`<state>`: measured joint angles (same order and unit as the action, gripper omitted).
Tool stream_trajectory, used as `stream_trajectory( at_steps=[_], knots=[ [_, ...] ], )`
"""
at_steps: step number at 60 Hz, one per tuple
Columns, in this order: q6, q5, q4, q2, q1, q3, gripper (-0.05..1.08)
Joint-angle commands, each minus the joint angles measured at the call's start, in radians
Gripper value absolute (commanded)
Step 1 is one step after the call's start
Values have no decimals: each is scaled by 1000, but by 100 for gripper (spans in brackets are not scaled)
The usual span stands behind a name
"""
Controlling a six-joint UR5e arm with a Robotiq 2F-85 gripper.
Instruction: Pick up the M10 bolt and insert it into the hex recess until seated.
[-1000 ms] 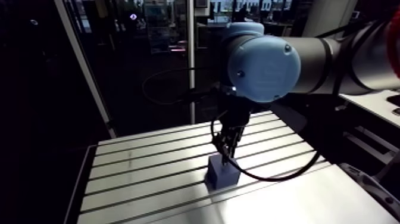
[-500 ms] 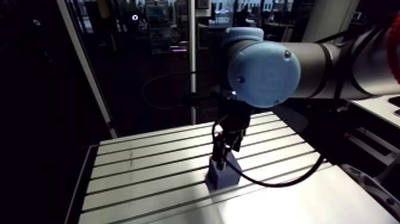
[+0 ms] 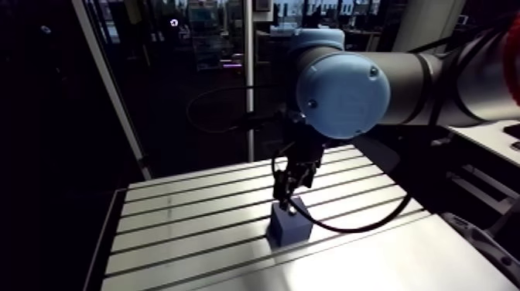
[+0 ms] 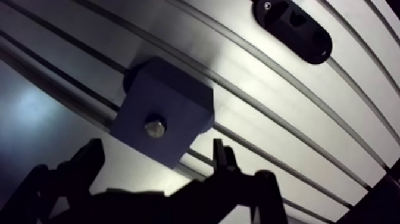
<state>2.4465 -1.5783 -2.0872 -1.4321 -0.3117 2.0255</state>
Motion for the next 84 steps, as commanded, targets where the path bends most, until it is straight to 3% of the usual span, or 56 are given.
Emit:
stream_trajectory(
  at_steps=[1,11,23,27,42,73,84],
  knots=[
    [-89,-6,-26,6,-1,-1,1],
    [-215,-10,-25,11,-3,-1,2],
    [-353,-16,-23,9,-3,-2,20],
    [-365,-15,-23,14,-3,0,31],
    [-395,-16,-23,11,-3,3,44],
    [-396,-12,-24,13,5,12,47],
    [-396,-2,-26,15,5,18,49]
  ],
)
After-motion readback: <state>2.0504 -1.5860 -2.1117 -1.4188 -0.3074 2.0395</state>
